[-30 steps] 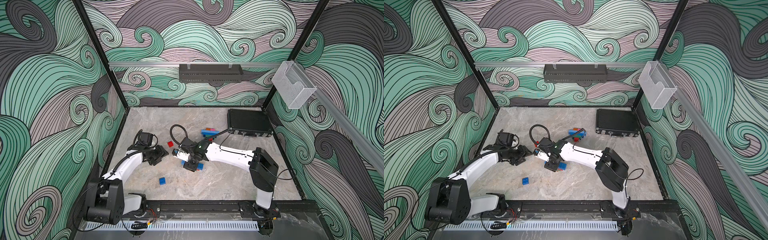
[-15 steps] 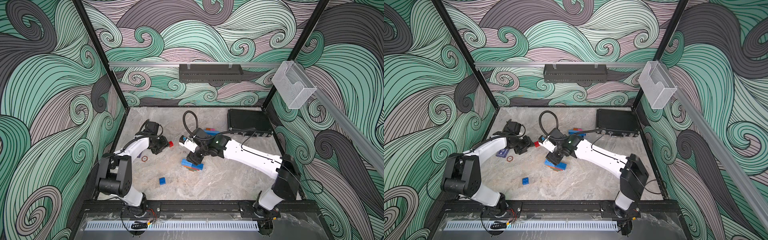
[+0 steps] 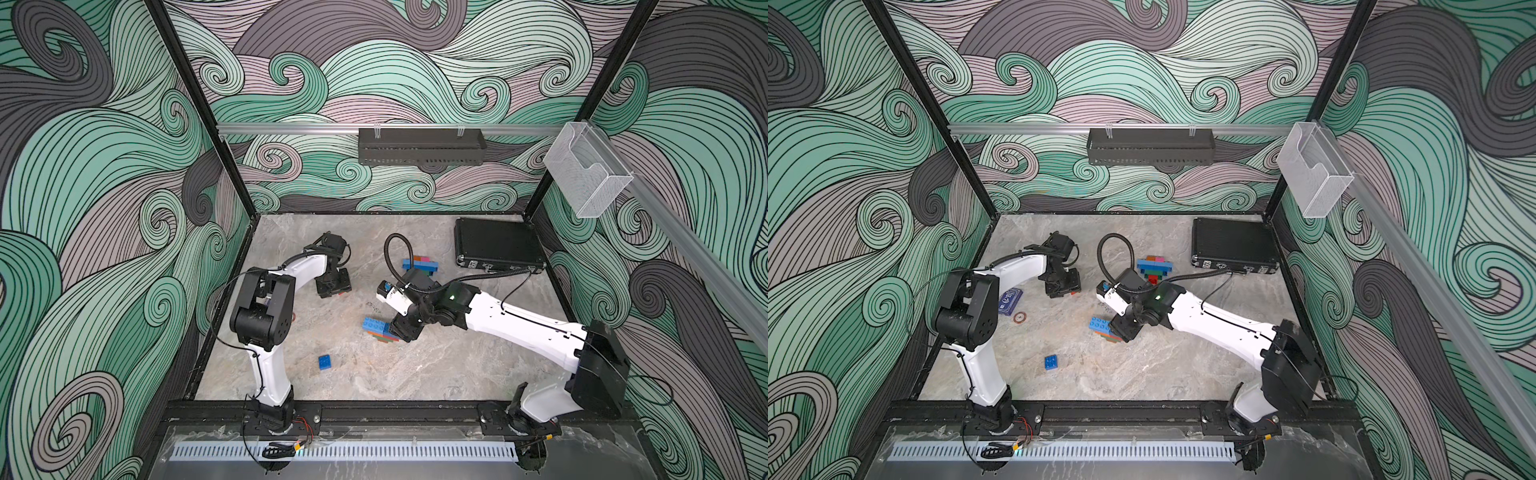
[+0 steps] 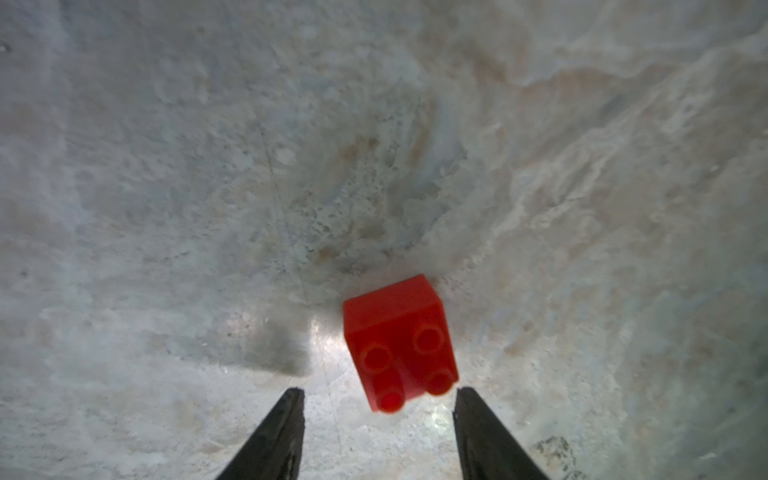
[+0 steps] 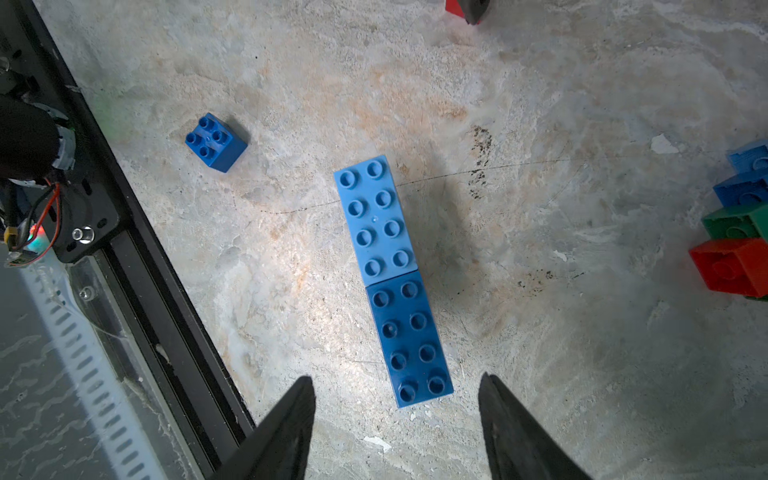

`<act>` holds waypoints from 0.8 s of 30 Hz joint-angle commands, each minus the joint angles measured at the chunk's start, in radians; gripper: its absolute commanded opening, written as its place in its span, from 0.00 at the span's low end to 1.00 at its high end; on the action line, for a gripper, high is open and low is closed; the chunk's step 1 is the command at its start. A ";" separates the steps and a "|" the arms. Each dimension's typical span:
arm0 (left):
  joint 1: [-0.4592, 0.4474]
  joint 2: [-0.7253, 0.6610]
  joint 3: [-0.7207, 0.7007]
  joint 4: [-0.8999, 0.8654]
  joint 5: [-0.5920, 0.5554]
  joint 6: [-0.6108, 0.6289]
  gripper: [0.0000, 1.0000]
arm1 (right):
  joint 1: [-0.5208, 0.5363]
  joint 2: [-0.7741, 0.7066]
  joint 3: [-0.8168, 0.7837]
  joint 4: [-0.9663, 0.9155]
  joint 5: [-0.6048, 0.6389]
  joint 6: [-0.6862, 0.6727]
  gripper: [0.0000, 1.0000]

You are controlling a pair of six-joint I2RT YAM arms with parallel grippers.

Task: Assemble a heart with lego
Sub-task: Pick up the lego brick from the center of the board.

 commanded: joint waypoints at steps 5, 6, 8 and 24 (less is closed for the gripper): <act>-0.008 0.084 0.087 -0.073 -0.076 0.016 0.54 | -0.009 -0.037 -0.033 0.031 -0.019 0.007 0.65; -0.008 0.100 0.104 -0.084 -0.080 0.016 0.53 | -0.010 -0.038 -0.033 0.029 -0.018 0.007 0.65; -0.007 0.122 0.128 -0.097 -0.089 0.016 0.53 | -0.013 -0.037 -0.034 0.029 -0.020 0.006 0.65; -0.008 0.192 0.200 -0.113 0.003 0.136 0.45 | -0.023 -0.012 -0.029 0.032 -0.035 0.001 0.65</act>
